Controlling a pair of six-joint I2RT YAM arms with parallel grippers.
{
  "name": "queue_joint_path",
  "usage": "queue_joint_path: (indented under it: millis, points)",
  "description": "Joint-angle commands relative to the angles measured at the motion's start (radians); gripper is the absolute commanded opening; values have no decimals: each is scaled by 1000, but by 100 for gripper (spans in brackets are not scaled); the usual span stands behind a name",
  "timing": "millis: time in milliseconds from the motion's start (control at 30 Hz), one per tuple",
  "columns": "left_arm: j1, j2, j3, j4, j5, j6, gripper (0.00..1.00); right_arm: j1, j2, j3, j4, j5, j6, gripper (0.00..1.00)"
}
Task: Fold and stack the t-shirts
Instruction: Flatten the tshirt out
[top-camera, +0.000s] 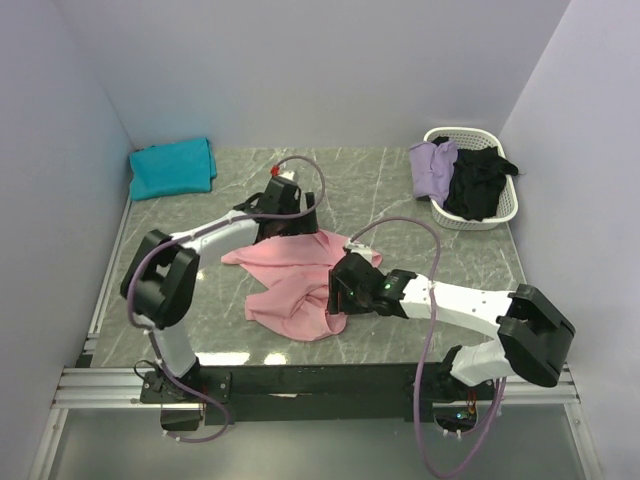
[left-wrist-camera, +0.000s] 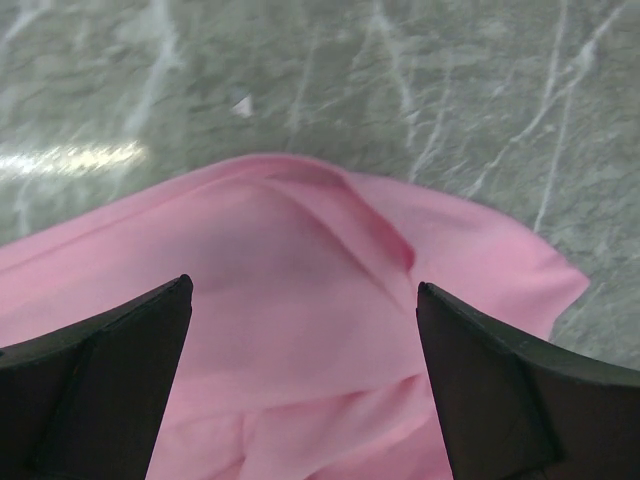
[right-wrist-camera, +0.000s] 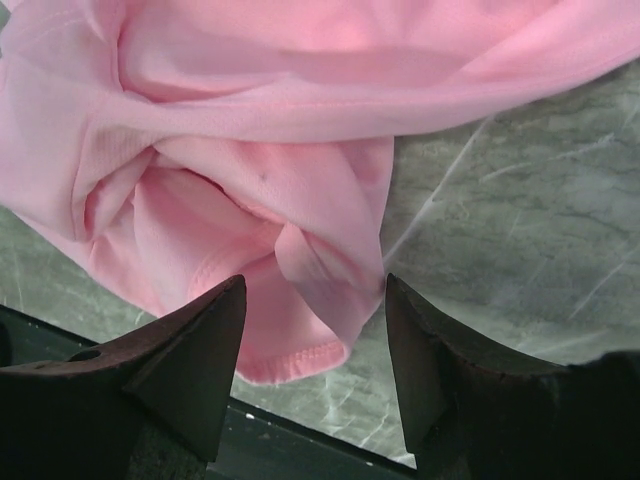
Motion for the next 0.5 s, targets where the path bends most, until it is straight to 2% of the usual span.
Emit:
queue_joint_path:
  millis: [0, 200, 467]
  points:
    - [1, 94, 158, 51, 122, 53, 99, 6, 23, 49, 39, 38, -16, 65]
    - [0, 251, 344, -32, 250, 57, 99, 6, 35, 49, 45, 35, -19, 65]
    - [-7, 257, 310, -78, 242, 63, 99, 3, 56, 75, 37, 43, -35, 65]
